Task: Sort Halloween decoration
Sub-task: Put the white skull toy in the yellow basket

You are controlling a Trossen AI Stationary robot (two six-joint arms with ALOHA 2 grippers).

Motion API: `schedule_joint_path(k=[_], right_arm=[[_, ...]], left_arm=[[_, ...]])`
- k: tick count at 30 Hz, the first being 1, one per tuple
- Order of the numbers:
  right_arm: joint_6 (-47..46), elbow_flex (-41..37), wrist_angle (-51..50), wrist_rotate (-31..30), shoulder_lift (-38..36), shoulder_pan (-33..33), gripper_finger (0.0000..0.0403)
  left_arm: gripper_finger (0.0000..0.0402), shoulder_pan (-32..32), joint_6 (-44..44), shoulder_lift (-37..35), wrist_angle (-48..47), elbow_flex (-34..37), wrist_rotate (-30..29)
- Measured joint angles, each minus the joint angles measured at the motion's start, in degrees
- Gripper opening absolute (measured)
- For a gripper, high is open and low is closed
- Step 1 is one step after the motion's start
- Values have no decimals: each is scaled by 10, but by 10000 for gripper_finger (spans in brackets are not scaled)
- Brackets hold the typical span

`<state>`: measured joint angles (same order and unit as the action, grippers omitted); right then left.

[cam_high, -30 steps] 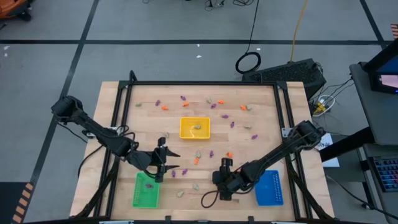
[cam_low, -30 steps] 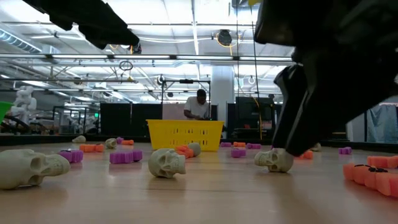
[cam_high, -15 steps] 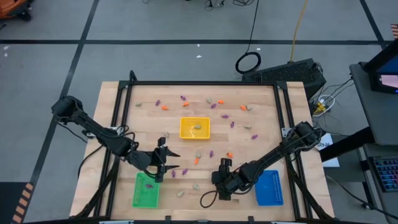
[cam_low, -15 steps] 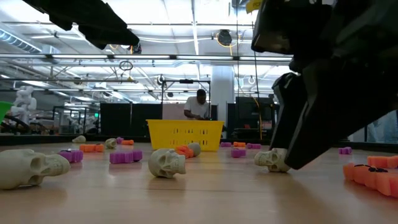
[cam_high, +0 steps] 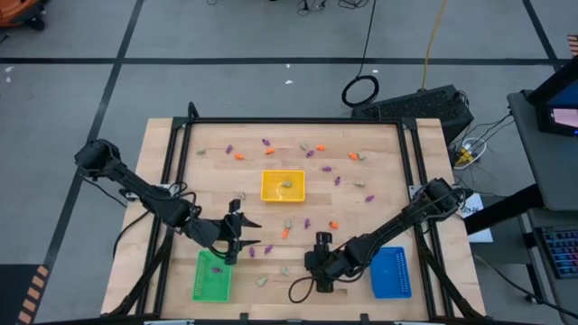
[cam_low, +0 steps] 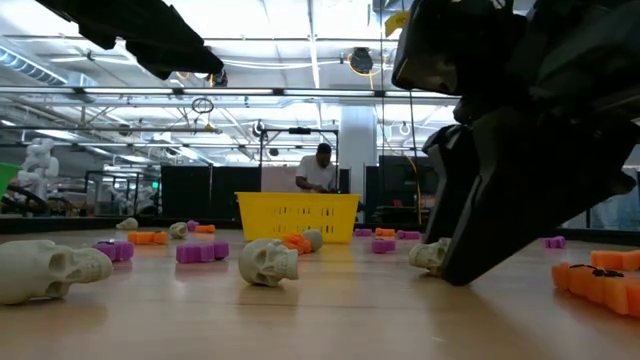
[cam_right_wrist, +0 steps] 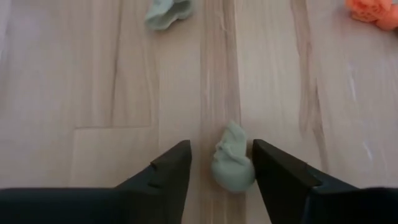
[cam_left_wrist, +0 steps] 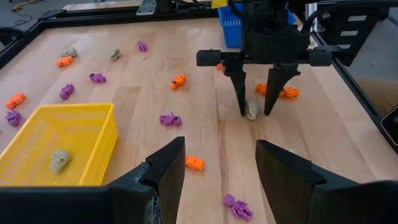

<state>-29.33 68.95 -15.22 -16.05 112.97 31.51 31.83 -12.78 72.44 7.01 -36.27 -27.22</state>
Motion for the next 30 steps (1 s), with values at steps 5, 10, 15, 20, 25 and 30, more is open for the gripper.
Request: schedule_joint_path(k=[5, 10, 15, 20, 25, 30], right_arm=[[0, -1, -3, 7, -7, 0, 126], [1, -2, -8, 12, -17, -1, 99], [6, -2, -9, 13, -18, 0, 75], [9, -1, -8, 13, -19, 0, 62], [11, -1, -8, 13, -19, 0, 60], [18, 8, -12, 26, -19, 0, 59]], left_arm=[[193, 0, 0, 0, 0, 0, 0], [193, 0, 0, 0, 0, 0, 0], [193, 0, 0, 0, 0, 0, 0], [193, 0, 0, 0, 0, 0, 0], [193, 0, 0, 0, 0, 0, 0], [193, 0, 0, 0, 0, 0, 0]])
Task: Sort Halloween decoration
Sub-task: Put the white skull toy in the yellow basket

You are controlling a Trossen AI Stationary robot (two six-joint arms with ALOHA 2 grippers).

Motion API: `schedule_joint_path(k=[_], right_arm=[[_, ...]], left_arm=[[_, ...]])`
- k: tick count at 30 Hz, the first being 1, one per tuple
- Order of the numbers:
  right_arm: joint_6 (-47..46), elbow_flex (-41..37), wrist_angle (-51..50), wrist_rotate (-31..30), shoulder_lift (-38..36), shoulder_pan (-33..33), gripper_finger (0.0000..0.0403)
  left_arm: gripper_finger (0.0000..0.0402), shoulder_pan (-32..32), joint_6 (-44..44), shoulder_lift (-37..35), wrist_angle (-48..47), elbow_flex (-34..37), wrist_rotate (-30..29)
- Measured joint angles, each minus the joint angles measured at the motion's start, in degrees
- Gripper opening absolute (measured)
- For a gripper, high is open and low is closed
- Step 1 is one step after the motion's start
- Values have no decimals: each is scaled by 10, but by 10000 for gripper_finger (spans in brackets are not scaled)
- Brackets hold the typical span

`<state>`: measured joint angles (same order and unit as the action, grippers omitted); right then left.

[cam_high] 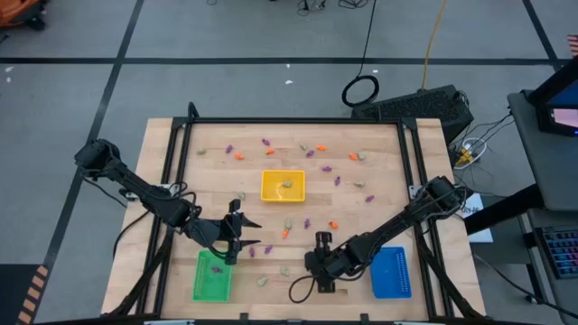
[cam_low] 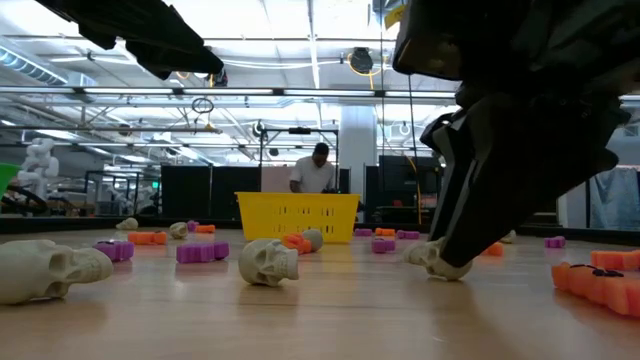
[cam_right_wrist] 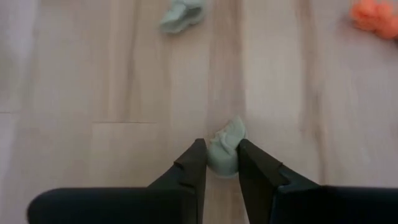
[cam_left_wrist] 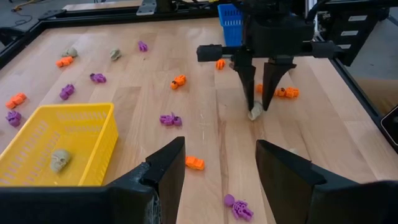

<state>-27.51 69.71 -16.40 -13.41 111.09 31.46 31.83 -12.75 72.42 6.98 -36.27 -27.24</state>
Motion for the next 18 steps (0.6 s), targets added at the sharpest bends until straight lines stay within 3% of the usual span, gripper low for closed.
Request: schedule_joint_path(k=[18], right_arm=[[132, 101, -23, -1, 0, -7, 58]], left_arm=[[193, 0, 0, 0, 0, 0, 0]])
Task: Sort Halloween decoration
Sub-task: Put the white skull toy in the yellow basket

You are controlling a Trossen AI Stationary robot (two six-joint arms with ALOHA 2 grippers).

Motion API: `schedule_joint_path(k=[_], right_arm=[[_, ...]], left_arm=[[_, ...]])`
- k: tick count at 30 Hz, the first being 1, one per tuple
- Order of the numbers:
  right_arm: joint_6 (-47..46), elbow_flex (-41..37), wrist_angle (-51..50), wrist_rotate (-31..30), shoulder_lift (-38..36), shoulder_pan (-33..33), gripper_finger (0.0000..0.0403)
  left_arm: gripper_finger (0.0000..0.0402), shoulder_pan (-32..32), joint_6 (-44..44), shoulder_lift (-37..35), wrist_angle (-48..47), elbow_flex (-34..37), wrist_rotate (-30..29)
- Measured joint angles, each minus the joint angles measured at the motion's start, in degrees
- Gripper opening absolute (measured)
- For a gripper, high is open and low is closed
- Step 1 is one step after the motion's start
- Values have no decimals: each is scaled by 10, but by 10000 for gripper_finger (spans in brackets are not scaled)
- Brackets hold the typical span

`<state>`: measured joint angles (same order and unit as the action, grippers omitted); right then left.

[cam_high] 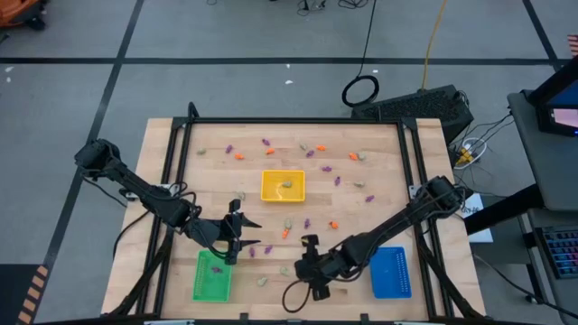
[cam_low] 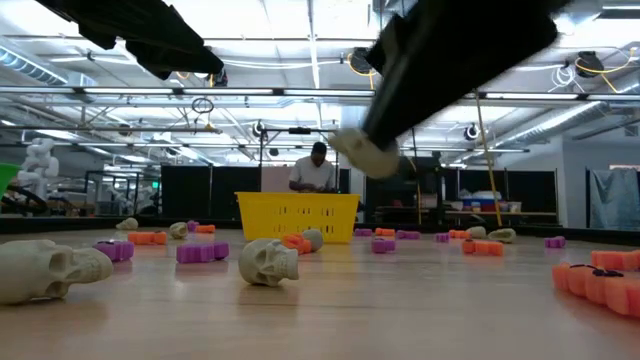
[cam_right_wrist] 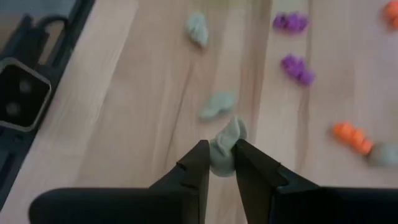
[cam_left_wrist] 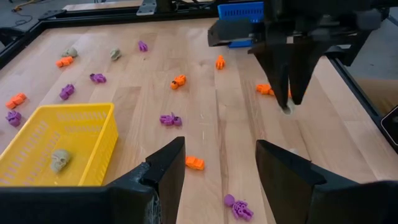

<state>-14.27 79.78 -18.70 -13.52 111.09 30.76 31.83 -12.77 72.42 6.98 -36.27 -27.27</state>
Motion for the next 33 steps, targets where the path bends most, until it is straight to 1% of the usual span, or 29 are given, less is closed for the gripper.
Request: schedule_joint_path(k=[3, 11, 17, 19, 21, 23, 25, 30, 33], right_arm=[[2, 4, -2, -1, 0, -8, 58], [-72, -17, -27, 1, 41, -20, 58], [-92, -17, -24, -1, 41, -21, 58], [-91, -17, -22, -19, 40, -20, 60], [-72, -17, -5, -31, 38, -20, 67], [-40, -17, 20, -32, 38, -18, 83], [-28, -17, 49, -30, 38, -18, 108], [-31, -17, 77, -30, 43, -16, 182], [-45, -17, 77, -32, 55, -14, 211]], left_arm=[[193, 0, 0, 0, 0, 0, 0], [193, 0, 0, 0, 0, 0, 0], [193, 0, 1, 0, 0, 0, 0], [193, 0, 1, 0, 1, 0, 0], [193, 0, 1, 0, 1, 0, 0], [193, 0, 1, 0, 1, 0, 0], [193, 0, 1, 0, 0, 0, 0], [193, 0, 1, 0, 1, 0, 0], [193, 0, 2, 0, 0, 0, 0]])
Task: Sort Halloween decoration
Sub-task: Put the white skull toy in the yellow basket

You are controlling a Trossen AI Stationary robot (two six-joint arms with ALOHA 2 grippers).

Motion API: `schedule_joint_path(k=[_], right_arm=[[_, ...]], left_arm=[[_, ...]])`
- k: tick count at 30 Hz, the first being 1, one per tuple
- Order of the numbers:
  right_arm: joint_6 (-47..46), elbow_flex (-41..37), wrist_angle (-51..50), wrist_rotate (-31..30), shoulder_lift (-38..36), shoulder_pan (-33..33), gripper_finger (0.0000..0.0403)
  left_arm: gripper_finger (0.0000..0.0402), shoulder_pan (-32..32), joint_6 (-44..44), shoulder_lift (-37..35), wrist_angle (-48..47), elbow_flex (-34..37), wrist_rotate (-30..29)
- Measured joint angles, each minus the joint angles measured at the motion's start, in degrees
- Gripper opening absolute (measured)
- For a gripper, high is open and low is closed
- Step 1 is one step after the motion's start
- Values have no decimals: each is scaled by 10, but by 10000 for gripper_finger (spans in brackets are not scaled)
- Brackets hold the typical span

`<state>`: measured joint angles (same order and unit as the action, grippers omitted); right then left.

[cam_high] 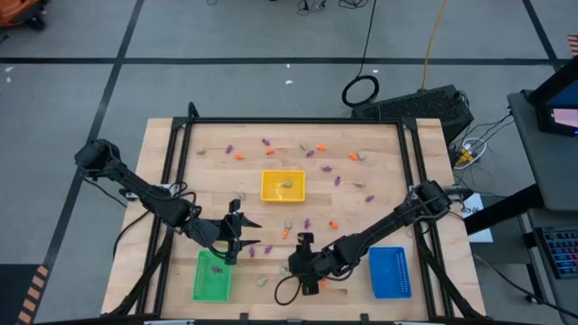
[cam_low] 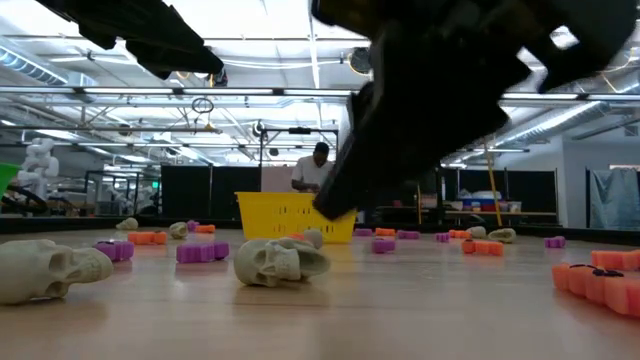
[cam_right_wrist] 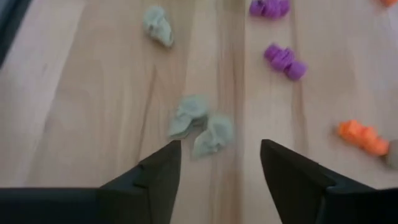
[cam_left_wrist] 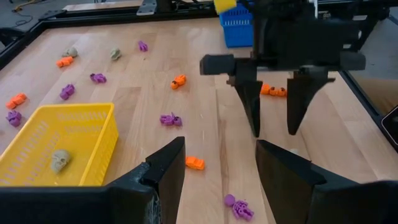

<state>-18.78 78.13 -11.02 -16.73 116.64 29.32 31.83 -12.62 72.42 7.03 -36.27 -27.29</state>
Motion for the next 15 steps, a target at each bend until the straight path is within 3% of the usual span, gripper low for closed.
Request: schedule_joint_path(k=[10, 15], right_arm=[[10, 0, 49, -27, 35, -1, 222], [7, 0, 51, -4, 35, -10, 222]], left_arm=[[193, 0, 0, 0, 1, 0, 0], [193, 0, 0, 0, 1, 0, 0]])
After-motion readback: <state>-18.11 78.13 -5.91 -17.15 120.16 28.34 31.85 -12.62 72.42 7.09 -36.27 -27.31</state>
